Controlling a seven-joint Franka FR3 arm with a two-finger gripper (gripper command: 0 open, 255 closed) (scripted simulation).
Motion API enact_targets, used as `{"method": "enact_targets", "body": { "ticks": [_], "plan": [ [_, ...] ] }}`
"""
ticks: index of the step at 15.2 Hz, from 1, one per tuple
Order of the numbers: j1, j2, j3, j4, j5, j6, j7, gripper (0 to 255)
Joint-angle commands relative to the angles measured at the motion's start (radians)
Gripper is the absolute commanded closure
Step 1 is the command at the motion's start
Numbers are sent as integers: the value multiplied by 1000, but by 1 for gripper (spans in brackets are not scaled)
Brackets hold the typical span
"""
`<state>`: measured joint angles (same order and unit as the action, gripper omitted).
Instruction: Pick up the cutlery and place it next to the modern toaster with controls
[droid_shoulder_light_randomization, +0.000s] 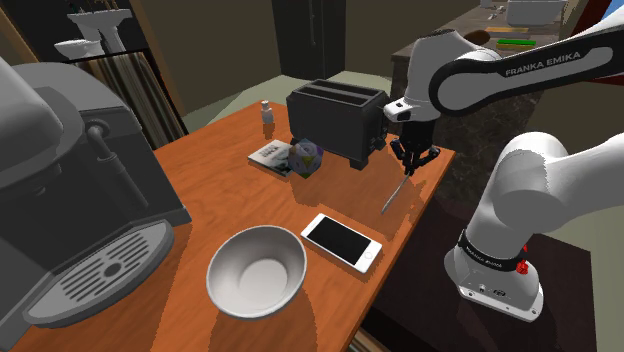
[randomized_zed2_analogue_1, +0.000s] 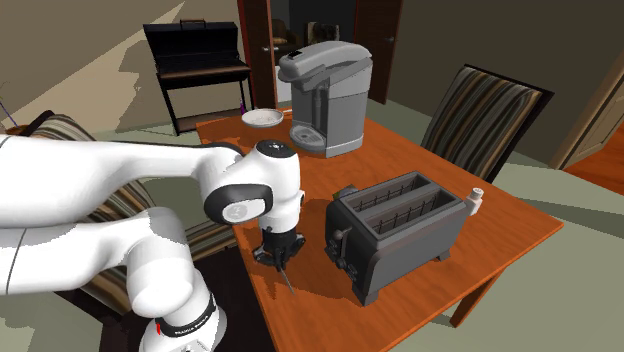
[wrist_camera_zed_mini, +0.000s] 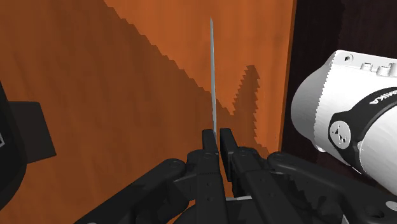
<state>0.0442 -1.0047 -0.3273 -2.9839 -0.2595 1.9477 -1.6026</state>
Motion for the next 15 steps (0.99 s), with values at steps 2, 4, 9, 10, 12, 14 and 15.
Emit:
{"method": "enact_targets", "body": {
  "ticks": [2,4,9,10,12,14,15],
  "plan": [
    [-4,5,-5,-13,-6,19,-1,255],
    [-4,5,-5,-13,-6,19,-1,255],
    [-4,5,-5,-13,-6,19,-1,0],
    [-4,5,-5,-13,-6,19,-1,0],
    [-4,5,-5,-13,-6,19,-1,0],
    [-4,5,-5,-13,-6,19,-1,0],
    [2,-9,4,15,5,-22,-1,0]
  ]
}}
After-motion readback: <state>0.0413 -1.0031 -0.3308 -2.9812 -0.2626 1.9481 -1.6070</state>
